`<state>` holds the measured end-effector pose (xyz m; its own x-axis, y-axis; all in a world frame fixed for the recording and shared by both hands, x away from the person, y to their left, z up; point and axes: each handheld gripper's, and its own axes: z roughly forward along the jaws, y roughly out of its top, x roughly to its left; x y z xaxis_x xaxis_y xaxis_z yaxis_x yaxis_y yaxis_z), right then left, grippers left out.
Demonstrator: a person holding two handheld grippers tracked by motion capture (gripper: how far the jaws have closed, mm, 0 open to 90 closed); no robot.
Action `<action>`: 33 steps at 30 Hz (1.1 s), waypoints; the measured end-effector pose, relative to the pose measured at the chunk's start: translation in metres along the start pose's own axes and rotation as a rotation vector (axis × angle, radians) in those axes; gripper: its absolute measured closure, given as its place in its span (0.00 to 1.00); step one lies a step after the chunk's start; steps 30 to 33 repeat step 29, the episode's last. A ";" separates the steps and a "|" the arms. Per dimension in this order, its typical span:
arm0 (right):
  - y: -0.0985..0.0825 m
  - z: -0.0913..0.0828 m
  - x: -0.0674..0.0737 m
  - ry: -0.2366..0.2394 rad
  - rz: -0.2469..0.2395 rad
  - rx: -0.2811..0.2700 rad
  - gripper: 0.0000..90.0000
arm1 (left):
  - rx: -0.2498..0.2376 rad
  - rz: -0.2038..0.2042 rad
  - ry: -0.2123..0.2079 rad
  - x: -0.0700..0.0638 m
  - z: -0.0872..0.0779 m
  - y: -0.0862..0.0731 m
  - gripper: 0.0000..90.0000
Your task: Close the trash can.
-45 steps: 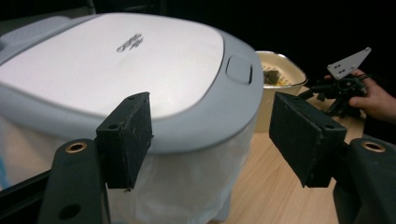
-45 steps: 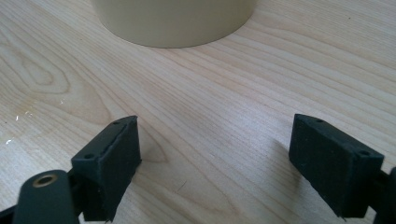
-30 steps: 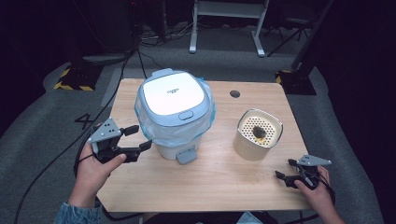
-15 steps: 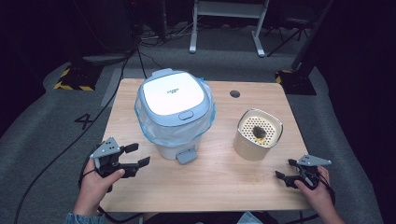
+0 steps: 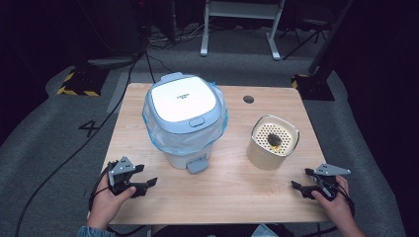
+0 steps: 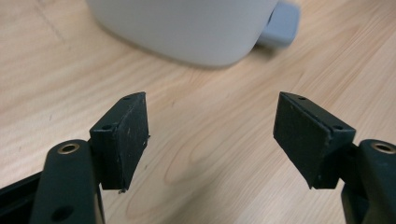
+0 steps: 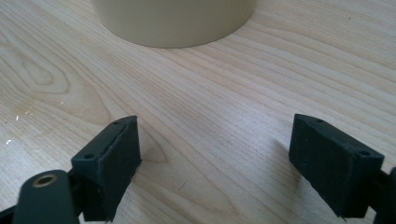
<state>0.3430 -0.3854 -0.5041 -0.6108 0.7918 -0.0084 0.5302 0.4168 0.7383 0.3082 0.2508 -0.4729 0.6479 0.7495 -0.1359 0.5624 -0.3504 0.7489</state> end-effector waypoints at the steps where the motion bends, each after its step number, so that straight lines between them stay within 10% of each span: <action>1: 0.000 0.000 0.000 0.000 0.000 0.000 0.19 | 0.012 0.001 0.000 0.000 0.001 -0.002 0.30; 13: 0.000 0.000 0.000 0.000 0.000 0.000 0.18 | 0.187 0.056 0.092 -0.002 0.020 -0.010 0.24; 20: 0.000 0.000 0.000 0.000 0.000 0.000 0.19 | 0.102 0.062 0.106 0.003 0.029 -0.017 0.13; 33: 0.000 0.000 0.000 -0.001 0.000 0.000 0.18 | 0.097 0.032 0.132 0.008 0.032 -0.014 0.12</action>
